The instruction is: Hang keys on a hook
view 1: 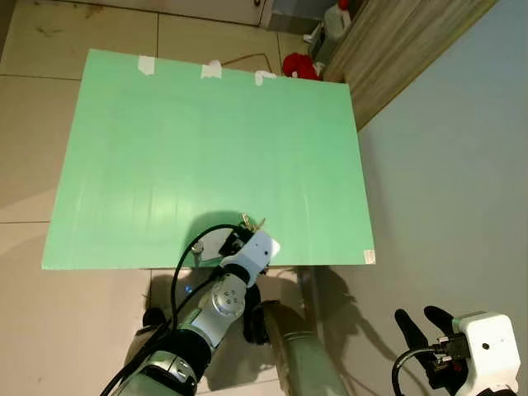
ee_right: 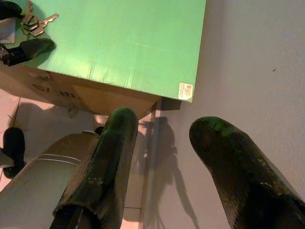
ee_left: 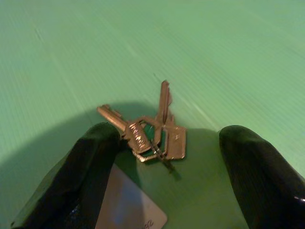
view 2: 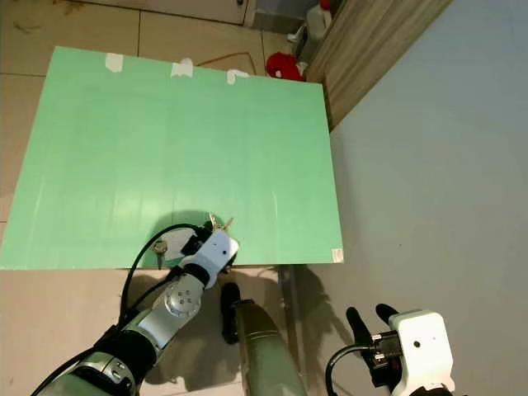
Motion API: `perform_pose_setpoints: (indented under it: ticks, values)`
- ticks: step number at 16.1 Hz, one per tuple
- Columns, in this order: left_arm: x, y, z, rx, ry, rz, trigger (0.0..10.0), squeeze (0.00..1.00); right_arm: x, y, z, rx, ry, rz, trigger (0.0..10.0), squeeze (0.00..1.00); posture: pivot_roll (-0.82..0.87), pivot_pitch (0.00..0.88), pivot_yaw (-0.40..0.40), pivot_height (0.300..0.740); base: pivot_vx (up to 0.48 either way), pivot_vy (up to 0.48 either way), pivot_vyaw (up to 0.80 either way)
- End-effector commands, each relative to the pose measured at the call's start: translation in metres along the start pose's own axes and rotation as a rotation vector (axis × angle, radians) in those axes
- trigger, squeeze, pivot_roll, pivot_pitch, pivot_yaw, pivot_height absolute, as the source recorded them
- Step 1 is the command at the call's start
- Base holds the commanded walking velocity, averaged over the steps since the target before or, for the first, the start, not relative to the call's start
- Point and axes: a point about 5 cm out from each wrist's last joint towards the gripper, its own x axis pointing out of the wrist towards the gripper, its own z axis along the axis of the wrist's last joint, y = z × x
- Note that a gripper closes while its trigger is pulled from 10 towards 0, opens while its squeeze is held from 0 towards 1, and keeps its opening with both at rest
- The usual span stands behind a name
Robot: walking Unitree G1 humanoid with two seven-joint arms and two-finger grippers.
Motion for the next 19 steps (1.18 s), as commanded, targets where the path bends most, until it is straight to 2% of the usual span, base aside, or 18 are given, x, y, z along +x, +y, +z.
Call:
perform_pose_setpoints:
  ticks: [1, 4, 7, 8, 9, 10, 19]
  values:
    - [-0.007, -0.0165, -0.0046, -0.009, 0.026, -0.022, 10.0, 0.0, -0.0018, -0.0024, -0.0077, 0.003, 0.043, -0.016, 10.0, 0.0, -0.41, 0.436, -0.26, 0.736, 0.0, 0.0, 0.0]
    - [-0.0094, -0.0225, -0.0054, -0.011, 0.034, -0.025, 10.0, 0.0, -0.0019, -0.0024, -0.0083, 0.0, 0.046, -0.013, 10.0, 0.0, -0.41, 0.438, -0.264, 0.736, 0.0, 0.0, 0.0]
    - [-0.0085, -0.0197, -0.004, -0.021, 0.034, -0.008, 10.0, 0.0, -0.0026, -0.0029, -0.0089, -0.001, 0.049, -0.016, 10.0, 0.0, -0.42, 0.442, -0.266, 0.736, 0.0, 0.0, 0.0]
    - [-0.0082, -0.0188, -0.004, -0.02, 0.034, -0.004, 7.3, 0.0, -0.0028, -0.0026, -0.0094, -0.001, 0.051, -0.015, 10.0, 0.0, -0.42, 0.442, -0.266, 0.736, 0.0, 0.0, 0.0]
    - [-0.008, -0.0181, -0.0034, -0.013, 0.031, -0.001, 2.5, 0.0, -0.0026, -0.0022, -0.0096, -0.001, 0.051, -0.014, 10.0, 0.0, -0.41, 0.445, -0.267, 0.736, 0.0, 0.0, 0.0]
    - [-0.0079, -0.0169, -0.0026, -0.007, 0.025, 0.004, 0.0, 0.0, -0.0023, -0.0023, -0.0095, -0.001, 0.051, -0.014, 10.0, 0.0, -0.41, 0.445, -0.267, 0.736, 0.0, 0.0, 0.0]
    - [-0.0121, -0.0144, -0.0059, 0.04, 0.041, 0.065, 0.0, 0.0, -0.0018, -0.0035, -0.0096, -0.001, 0.054, -0.013, 10.0, 0.0, -0.41, 0.453, -0.274, 0.736, 0.0, 0.0, 0.0]
